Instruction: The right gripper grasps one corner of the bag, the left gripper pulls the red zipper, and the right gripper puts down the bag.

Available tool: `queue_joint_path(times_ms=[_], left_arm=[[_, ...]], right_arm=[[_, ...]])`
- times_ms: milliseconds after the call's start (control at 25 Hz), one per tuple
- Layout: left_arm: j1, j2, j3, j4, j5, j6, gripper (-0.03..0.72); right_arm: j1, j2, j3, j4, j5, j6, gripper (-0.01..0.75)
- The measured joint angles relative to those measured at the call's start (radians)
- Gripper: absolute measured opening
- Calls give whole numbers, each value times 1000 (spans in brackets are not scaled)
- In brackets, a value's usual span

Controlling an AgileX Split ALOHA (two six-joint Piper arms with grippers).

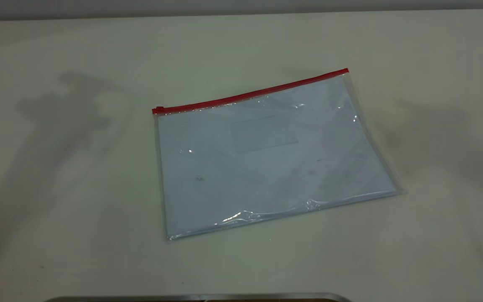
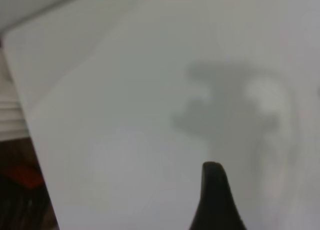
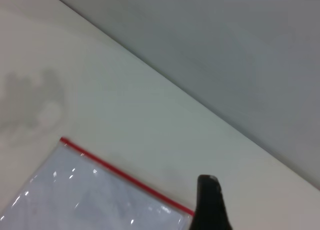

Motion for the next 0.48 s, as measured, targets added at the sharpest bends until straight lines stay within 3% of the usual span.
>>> queue_joint_path(times_ms=[160, 480], left_arm=[[0, -153, 41, -14, 0, -4, 586], [0, -481, 273, -44, 0, -70, 586]], right_arm=[[0, -138, 0, -61, 125, 133, 585], [0, -288, 11, -170, 240, 373, 578]])
